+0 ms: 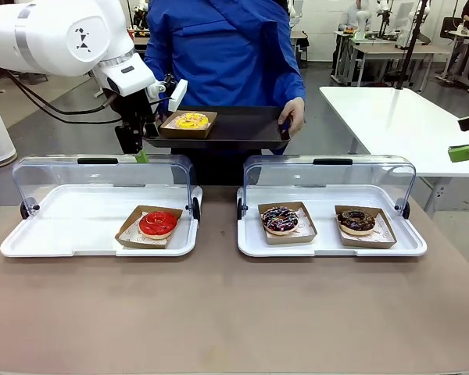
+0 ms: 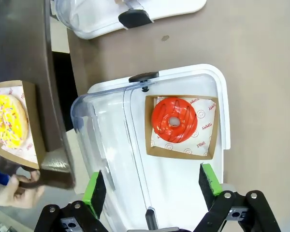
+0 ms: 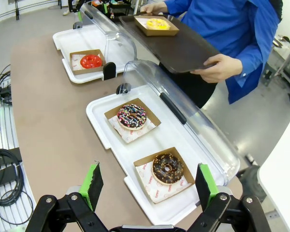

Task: Provide the desired donut to the person.
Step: Pick up and lift the Paper togo box containing the Donut pointed at by the person.

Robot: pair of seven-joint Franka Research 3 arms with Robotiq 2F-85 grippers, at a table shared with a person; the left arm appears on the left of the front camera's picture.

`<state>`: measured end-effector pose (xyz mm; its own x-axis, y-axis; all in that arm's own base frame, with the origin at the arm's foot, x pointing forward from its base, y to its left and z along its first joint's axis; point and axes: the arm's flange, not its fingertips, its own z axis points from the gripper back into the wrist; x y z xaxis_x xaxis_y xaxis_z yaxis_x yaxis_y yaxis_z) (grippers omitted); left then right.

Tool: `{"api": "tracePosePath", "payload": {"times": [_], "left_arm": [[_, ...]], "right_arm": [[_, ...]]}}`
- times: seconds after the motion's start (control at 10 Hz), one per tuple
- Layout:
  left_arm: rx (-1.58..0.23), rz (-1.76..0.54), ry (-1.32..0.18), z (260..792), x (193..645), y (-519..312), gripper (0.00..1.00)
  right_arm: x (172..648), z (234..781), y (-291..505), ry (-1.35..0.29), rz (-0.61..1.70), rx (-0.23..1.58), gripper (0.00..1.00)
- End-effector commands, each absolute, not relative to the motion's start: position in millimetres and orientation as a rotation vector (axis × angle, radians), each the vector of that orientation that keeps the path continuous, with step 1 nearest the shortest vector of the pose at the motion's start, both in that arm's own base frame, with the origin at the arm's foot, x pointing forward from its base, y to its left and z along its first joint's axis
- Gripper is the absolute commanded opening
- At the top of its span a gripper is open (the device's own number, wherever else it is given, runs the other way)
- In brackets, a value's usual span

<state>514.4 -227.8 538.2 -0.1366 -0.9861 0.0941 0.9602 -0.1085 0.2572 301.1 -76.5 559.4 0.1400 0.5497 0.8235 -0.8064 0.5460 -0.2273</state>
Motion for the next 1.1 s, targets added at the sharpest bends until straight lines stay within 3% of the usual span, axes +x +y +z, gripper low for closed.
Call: {"api": "tracePosePath", "payload": {"times": [0.0, 0.8, 1.0], "left_arm": [[0.121, -1.677, -0.308, 536, 516, -227, 1.00], [0.114, -1.682, -0.292, 537, 515, -227, 1.00], [-0.056, -1.593, -0.403, 570, 456, -152, 1.00]], "right_arm": [[302, 559, -76, -1.034, 1.001, 0.312, 1.00], [302, 559, -76, -1.034, 1.001, 0.312, 1.00], [302, 559, -76, -1.034, 1.001, 0.312, 1.00]]}}
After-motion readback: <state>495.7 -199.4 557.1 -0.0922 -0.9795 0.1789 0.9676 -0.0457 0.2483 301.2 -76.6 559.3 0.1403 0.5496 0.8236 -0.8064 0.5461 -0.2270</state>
